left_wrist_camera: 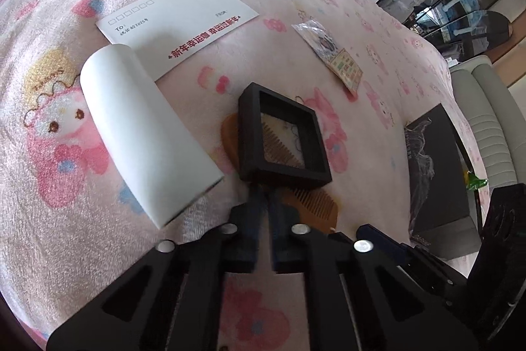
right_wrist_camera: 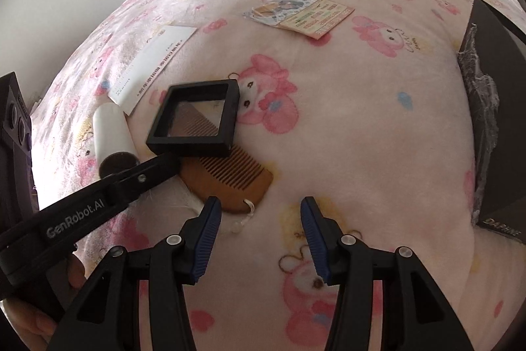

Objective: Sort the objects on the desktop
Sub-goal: 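Lower the left gripper onto the wooden comb under the black frame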

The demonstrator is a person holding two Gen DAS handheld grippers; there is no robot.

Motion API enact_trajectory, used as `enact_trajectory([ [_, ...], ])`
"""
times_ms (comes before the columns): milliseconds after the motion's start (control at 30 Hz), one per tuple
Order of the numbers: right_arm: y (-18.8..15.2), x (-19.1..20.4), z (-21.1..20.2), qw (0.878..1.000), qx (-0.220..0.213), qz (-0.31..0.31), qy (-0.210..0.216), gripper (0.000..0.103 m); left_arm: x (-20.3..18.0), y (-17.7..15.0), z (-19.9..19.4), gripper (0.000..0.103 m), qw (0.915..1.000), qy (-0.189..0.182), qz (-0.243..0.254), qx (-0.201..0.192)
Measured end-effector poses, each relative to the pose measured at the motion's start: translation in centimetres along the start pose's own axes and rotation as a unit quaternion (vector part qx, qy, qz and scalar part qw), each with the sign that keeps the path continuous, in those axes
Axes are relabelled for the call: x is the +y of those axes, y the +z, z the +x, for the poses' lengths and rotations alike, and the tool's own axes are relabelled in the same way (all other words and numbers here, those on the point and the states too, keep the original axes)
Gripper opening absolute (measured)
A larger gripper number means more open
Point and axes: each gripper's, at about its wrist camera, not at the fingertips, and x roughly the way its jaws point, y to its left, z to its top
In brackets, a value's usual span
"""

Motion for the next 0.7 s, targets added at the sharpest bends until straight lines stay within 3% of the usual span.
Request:
enact_trajectory([
  [267, -0.3, -0.1, -0.4, 1.000, 0.002, 0.003, 0.005, 0.046, -0.5, -1.3, -0.2, 0.003, 0.9998, -0.018, 0.002, 0.012],
  [300, -0.3, -0.1, -0.3, 1.000, 0.004, 0.002, 0.005, 0.047, -0.5, -0.9, -0.1, 0.005, 0.9997, -0.020, 0.000, 0.012],
  [400, -0.3, 0.0, 0.2, 1.000, 0.009, -0.001, 0.006, 0.046, -0.3, 0.1, 0.4, 0.026, 0.9998, -0.015, 0.001, 0.011],
  [700, -0.4, 0.2, 1.9, 1.000, 0.014, -0.012, 0.003, 0.045, 0.4, 0.5, 2.8, 0.037, 0.9998, -0.010, -0.010, 0.015],
])
